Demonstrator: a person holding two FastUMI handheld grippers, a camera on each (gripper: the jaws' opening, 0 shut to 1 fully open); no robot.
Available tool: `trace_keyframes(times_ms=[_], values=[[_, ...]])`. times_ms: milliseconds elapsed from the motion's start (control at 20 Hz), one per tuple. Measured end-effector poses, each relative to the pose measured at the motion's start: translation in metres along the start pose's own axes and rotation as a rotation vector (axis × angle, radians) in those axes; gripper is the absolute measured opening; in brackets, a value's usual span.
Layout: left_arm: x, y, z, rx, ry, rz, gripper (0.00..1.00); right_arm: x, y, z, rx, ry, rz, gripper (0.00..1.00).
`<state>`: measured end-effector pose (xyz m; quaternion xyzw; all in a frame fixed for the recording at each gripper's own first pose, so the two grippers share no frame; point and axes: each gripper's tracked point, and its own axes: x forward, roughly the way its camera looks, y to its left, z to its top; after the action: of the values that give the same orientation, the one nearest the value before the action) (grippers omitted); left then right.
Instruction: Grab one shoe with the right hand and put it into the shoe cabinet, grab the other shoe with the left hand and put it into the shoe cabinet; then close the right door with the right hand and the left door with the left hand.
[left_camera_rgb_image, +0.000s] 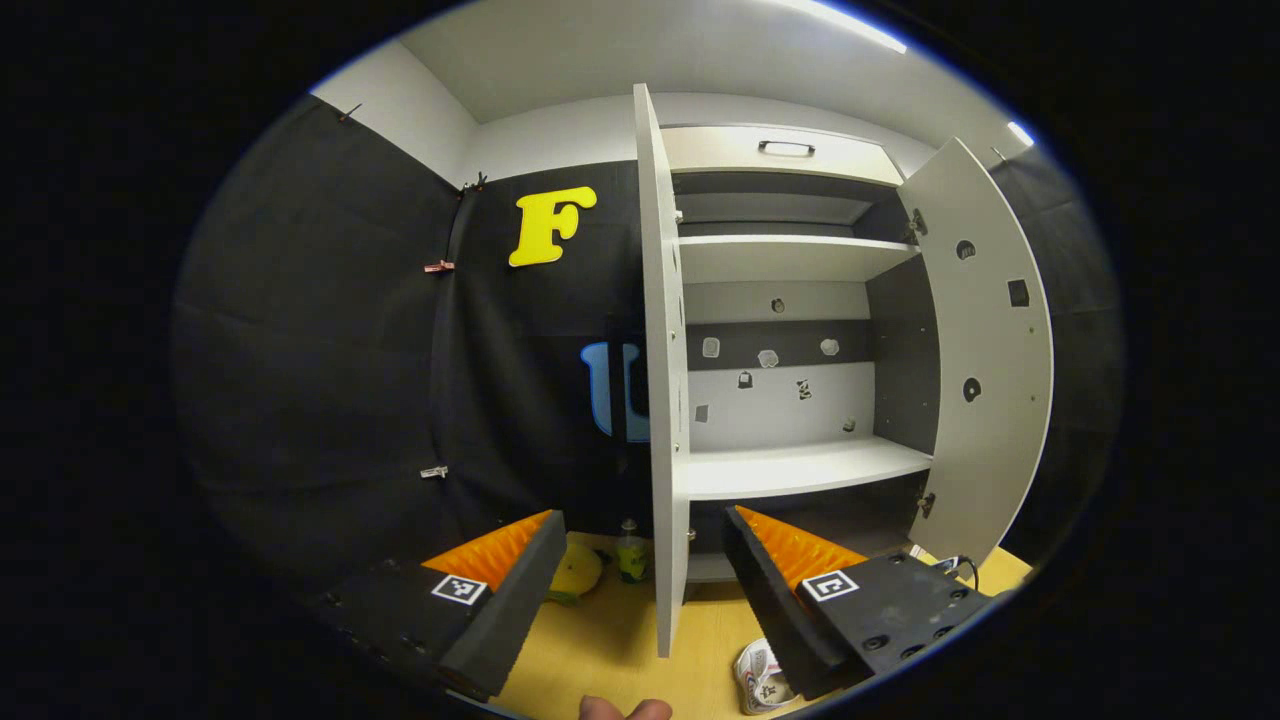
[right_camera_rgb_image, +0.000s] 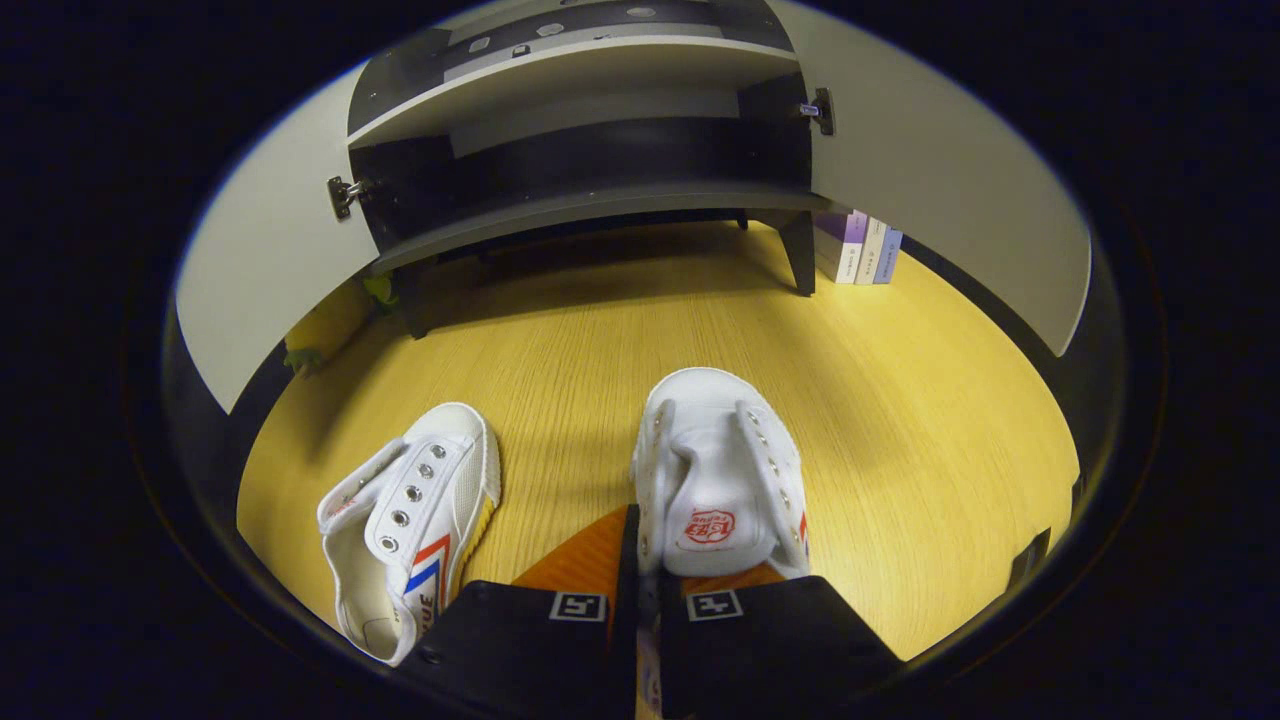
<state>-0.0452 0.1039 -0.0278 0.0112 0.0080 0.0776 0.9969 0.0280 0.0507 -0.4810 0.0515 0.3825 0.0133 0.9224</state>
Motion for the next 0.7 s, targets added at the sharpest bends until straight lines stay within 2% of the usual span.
trace_keyframes(times_ms=[50,150,350,500,550,700], values=[[0.000,0.002,0.000,0.006,-0.001,0.002,0.98,0.002,-0.001,0.001,-0.005,-0.002,0.003,0.09],[-0.003,0.005,0.001,0.012,-0.007,0.004,0.98,-0.001,-0.004,0.006,-0.012,-0.003,0.003,0.05],[-0.009,0.004,0.001,0.003,-0.014,-0.003,0.98,-0.033,-0.004,0.029,0.013,-0.047,0.035,0.05],[-0.013,-0.002,0.002,-0.004,-0.026,-0.017,0.98,-0.072,0.003,0.059,0.007,-0.104,0.067,0.05],[-0.013,-0.005,0.003,-0.012,-0.027,-0.026,0.95,-0.086,0.005,0.071,0.004,-0.120,0.070,0.05],[-0.016,-0.016,-0.001,-0.035,-0.025,-0.054,0.98,-0.126,0.017,0.120,0.013,-0.159,0.081,0.05]])
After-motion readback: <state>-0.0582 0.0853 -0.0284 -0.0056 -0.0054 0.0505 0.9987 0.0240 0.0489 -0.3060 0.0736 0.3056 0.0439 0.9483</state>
